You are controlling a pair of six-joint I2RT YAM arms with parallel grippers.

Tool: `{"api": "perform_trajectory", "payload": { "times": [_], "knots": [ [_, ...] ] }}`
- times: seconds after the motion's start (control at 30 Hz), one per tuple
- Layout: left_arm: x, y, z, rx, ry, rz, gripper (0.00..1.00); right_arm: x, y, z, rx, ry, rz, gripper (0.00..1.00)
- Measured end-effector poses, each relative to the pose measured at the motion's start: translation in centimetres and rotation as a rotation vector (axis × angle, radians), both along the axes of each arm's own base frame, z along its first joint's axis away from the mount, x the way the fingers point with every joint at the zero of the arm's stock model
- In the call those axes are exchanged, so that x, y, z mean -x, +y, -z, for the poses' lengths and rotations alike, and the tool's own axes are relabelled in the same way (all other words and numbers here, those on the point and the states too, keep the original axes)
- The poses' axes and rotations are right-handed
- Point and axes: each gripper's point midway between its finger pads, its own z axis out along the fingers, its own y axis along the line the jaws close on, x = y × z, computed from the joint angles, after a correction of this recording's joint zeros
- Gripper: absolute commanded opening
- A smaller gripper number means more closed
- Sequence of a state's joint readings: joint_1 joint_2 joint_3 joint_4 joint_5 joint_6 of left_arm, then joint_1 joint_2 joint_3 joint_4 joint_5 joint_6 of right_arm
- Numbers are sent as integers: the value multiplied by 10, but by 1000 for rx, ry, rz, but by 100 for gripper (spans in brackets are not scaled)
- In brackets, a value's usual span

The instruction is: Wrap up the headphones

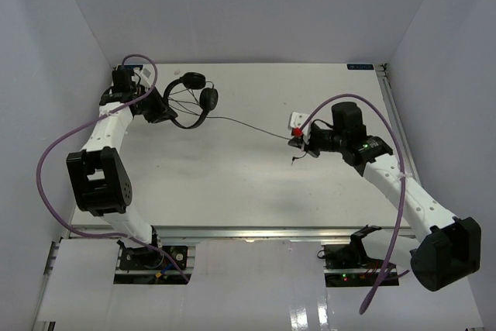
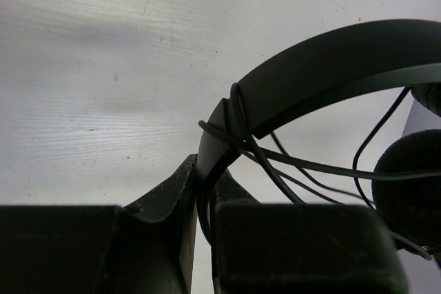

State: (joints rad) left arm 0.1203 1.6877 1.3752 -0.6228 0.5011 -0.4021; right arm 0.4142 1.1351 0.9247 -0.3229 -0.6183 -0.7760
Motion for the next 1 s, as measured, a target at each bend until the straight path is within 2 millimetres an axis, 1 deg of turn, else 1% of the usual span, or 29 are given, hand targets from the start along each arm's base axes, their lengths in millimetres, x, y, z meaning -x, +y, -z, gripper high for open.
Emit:
{"api": "perform_trajectory", "payload": {
  "times": [0.1, 0.2, 0.27, 0.37, 0.43, 0.47, 0.57, 0.67, 0.73, 0.8, 0.83, 0.93, 1.0],
  "knots": [
    [-7, 2, -6, 22, -9, -11, 0, 30, 30, 12, 28, 9, -113, 8],
    [-14, 4, -6, 35, -11, -20, 0, 49, 49, 18, 56, 5, -182, 8],
    [-16, 5, -2, 35, 0, -23, 0, 50, 54, 20, 74, -8, -185, 8],
    [-15, 9, 8, 18, 23, -25, 0, 41, 55, 16, 95, -40, -152, 8],
    [-15, 12, 13, -8, 30, -27, 0, 31, 54, 6, 106, -71, -119, 8],
    [-14, 14, 15, -21, 32, -28, 0, 24, 55, -3, 105, -94, -103, 8],
    [-11, 19, 24, -55, 44, -32, 0, 6, 58, -42, 81, -183, -60, 8],
    [-6, 24, 35, -86, 68, -39, 0, -3, 60, -77, 49, -257, -36, 8],
    [-2, 23, 40, -101, 83, -32, 0, -7, 62, -94, 33, -286, -29, 8],
    [1, 20, 44, -113, 92, -22, 0, -11, 65, -106, 20, -306, -27, 8],
    [1, 17, 46, -124, 95, -13, 0, -11, 68, -108, 21, -309, -36, 8],
    [4, 6, 55, -156, 109, 19, 0, -15, 79, -112, 23, -321, -54, 8],
    [8, -7, 65, -184, 128, 53, 0, -13, 89, -109, 34, -323, -78, 8]
  ]
}}
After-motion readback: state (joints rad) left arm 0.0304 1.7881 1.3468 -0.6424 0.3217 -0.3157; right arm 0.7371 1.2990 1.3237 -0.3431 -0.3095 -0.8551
